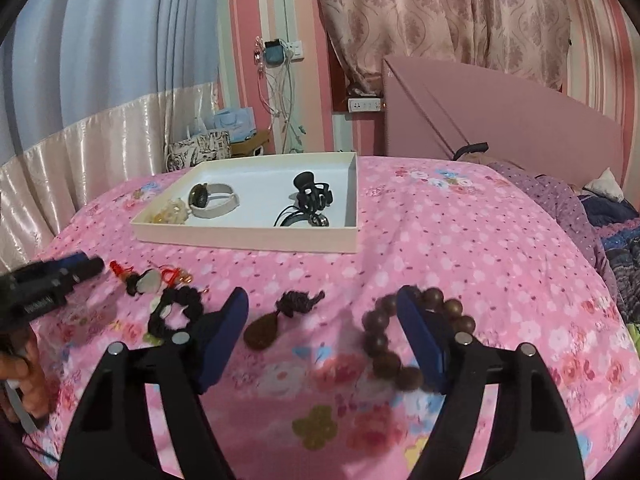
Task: Organize jewelry
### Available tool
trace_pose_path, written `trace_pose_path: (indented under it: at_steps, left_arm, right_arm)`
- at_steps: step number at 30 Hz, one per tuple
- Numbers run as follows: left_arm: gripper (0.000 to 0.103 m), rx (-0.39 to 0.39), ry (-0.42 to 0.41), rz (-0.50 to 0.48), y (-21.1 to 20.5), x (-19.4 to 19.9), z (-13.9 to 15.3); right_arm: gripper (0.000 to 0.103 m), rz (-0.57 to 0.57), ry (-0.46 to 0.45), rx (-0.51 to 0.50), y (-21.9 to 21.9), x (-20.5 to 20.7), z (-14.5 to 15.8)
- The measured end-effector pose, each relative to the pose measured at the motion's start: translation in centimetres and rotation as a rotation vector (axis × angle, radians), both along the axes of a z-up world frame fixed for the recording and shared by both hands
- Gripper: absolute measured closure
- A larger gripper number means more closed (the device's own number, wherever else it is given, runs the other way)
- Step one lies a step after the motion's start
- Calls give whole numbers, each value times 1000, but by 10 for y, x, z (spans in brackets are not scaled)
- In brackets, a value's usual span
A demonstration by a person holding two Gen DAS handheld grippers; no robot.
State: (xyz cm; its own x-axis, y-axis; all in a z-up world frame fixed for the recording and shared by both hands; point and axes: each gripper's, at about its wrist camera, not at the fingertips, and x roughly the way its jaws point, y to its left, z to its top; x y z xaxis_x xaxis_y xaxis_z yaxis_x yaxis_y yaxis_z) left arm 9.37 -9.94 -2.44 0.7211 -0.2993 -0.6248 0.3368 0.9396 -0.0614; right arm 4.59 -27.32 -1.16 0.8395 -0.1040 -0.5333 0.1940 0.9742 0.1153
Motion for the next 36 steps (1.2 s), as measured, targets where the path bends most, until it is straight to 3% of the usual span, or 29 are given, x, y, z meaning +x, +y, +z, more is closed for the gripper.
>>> trace_pose_path:
  at_steps: [3, 8, 16, 23, 26, 28, 32, 34, 36]
  left_arm:
    - [72, 30, 53, -15, -12, 13, -15]
    - [73, 40, 135, -8, -22, 32, -28]
    - [74, 76, 147, -10, -31, 38, -34]
    - [86, 53, 148, 1, -28, 39, -34]
    - [87, 57, 144, 4, -28, 38, -34]
    - [87, 59, 142, 4, -28, 37, -34]
    - [89, 56, 139, 5, -27, 37, -33]
    - [90, 57, 133, 6, -27, 35, -33]
    - [93, 51, 128, 3, -26, 35, -32]
  right_arm:
    - [27, 1, -2, 20, -5, 8, -1]
    - [27, -6, 5, 60, -11, 16, -9]
    - [27, 20, 83, 73, -10, 33, -23]
    - [27, 39, 145, 85, -3, 53, -31]
    - [40, 45, 185, 87, 0, 65, -36]
    - [57, 66, 253, 78, 6, 78, -46]
    - [64, 72, 286, 72, 8, 83, -50]
    - [75, 57, 284, 63, 9, 82, -50]
    - [78, 58, 279, 69, 8, 82, -50]
